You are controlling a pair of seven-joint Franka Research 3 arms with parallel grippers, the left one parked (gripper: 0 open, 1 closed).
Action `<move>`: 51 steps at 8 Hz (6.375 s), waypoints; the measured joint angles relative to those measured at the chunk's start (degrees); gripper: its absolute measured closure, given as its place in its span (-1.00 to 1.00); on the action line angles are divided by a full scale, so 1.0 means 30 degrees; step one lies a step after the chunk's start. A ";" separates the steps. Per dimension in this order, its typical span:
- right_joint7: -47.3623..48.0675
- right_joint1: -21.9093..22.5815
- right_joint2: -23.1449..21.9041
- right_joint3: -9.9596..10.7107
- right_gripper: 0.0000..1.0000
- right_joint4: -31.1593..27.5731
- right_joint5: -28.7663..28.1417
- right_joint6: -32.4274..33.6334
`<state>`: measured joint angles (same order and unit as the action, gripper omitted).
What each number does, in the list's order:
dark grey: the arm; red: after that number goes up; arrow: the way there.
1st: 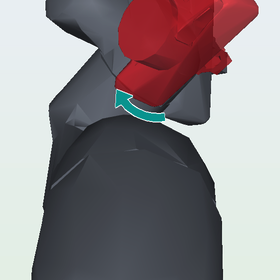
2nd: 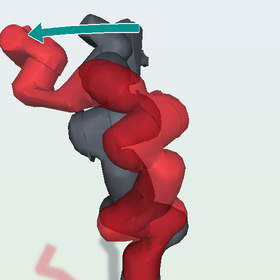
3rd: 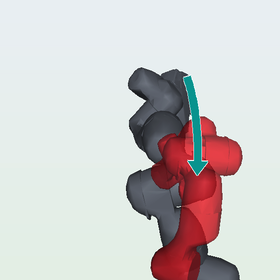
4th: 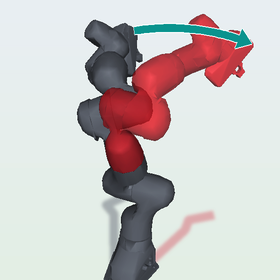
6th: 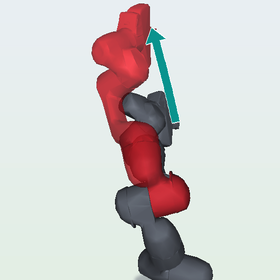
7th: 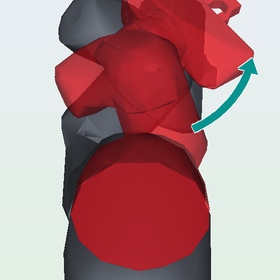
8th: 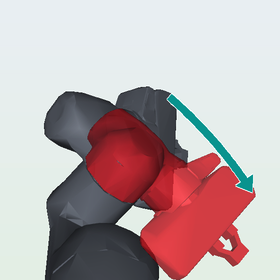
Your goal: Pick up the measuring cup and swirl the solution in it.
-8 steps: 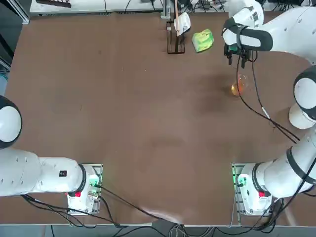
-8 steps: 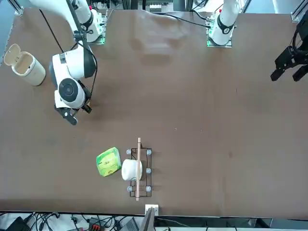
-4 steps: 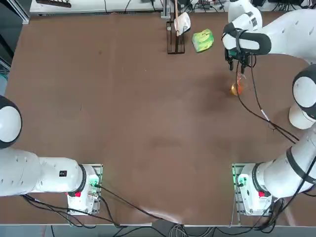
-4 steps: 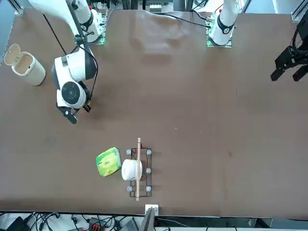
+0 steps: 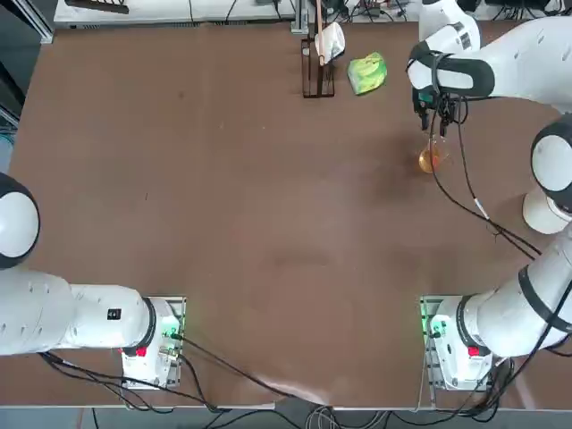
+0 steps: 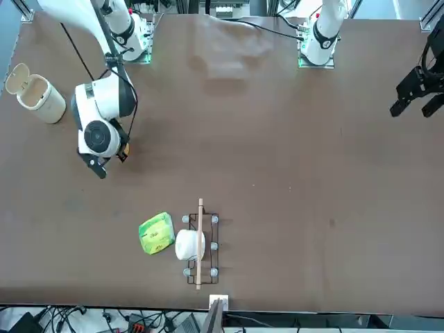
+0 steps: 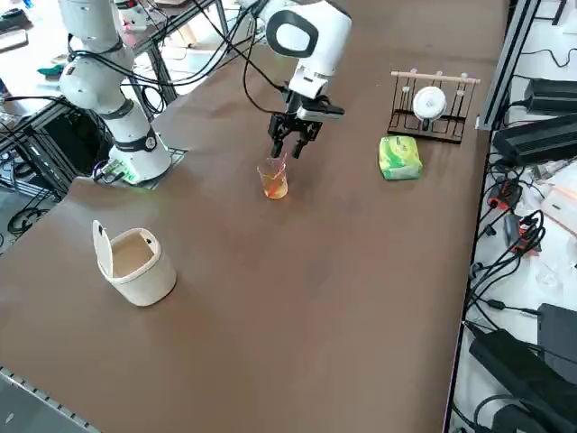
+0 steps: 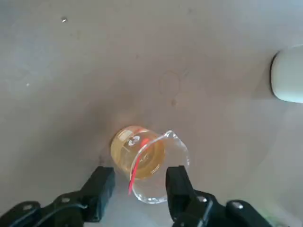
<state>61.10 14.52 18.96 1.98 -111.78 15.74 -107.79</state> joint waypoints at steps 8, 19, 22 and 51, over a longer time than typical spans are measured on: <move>0.0148 -0.0031 0.0040 -0.0081 -0.22 -0.0053 -0.0370 -0.0155; 0.0274 -0.0018 0.0094 -0.0100 0.07 -0.0098 -0.0708 -0.0194; 0.0280 -0.0018 0.0261 -0.0100 0.13 -0.0113 -0.0708 -0.0193; -1.8529 -0.2749 -0.0889 0.0043 0.96 0.0459 -0.3451 -0.0281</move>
<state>5.51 6.27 16.29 2.11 -110.40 5.38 -108.63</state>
